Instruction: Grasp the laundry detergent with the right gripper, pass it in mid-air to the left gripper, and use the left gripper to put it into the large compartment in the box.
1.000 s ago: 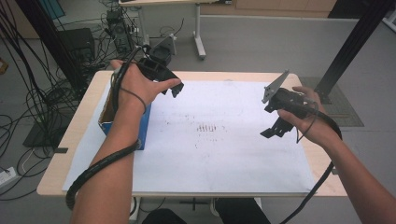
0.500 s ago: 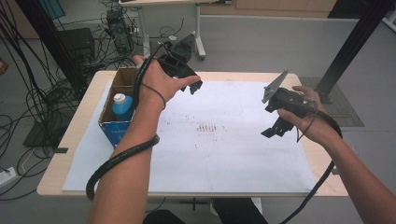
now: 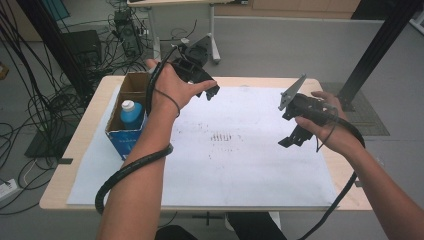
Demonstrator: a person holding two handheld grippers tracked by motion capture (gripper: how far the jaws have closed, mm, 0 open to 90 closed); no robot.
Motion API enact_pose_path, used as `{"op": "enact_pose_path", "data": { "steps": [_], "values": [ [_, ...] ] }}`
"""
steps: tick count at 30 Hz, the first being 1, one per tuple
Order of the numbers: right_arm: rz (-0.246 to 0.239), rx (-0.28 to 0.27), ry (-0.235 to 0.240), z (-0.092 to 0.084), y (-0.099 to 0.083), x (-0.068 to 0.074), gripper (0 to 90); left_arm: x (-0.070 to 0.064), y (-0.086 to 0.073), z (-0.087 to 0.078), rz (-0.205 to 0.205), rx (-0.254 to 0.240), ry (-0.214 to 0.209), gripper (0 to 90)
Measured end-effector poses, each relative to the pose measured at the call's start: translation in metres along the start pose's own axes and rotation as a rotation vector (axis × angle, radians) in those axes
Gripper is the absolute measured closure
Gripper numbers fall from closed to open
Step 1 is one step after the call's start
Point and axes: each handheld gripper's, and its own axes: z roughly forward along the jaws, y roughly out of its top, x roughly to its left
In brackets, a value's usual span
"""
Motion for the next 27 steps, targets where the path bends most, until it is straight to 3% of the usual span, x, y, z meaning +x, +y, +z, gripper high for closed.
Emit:
{"op": "enact_pose_path", "data": {
  "steps": [7, 27],
  "values": [
    [-0.003, 0.005, 0.004, 0.0020, 0.0000, -0.0013, 5.9, -0.0009, 0.0003, 0.0048, 0.002, 0.003, -0.018, 6.6],
    [-0.008, 0.008, 0.004, 0.0035, 0.0010, 0.0007, 5.9, -0.0024, -0.0003, 0.0029, 0.014, -0.006, -0.011, 6.9]
  ]
}}
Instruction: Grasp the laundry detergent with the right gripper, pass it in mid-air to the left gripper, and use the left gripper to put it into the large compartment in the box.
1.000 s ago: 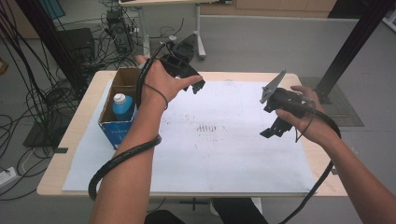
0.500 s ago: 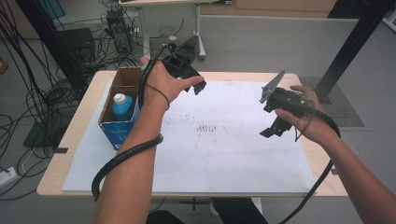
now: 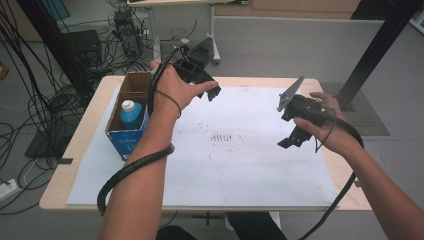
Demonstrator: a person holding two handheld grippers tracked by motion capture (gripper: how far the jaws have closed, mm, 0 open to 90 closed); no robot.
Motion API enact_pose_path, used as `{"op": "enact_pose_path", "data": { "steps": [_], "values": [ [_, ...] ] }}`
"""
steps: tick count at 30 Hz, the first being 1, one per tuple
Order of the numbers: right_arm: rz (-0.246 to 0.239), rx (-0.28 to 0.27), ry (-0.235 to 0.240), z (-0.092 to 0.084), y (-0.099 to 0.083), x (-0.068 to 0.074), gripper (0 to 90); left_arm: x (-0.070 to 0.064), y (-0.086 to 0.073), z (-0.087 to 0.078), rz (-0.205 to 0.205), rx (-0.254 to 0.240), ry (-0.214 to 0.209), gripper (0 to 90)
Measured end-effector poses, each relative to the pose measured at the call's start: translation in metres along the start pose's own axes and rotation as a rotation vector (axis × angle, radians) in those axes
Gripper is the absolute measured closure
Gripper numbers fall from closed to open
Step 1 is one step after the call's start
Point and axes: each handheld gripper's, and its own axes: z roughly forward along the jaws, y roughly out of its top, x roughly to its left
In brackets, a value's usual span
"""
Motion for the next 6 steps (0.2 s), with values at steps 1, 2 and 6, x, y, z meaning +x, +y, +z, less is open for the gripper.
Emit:
{"op": "enact_pose_path", "data": {
  "steps": [1, 2, 6],
  "values": [
    [0.001, 0.000, 0.000, -0.0001, -0.0001, 0.0003, 5.9, -0.0005, 0.0001, -0.0001, 0.000, 0.000, 0.000, 6.9],
    [0.002, -0.003, 0.001, 0.0002, -0.0003, 0.0005, 6.0, -0.0009, 0.0002, -0.0001, 0.001, -0.001, 0.001, 6.9],
    [0.000, -0.005, -0.011, 0.0002, -0.0016, 0.0011, 5.7, -0.0024, 0.0005, -0.0002, 0.007, 0.003, 0.001, 6.9]
  ]
}}
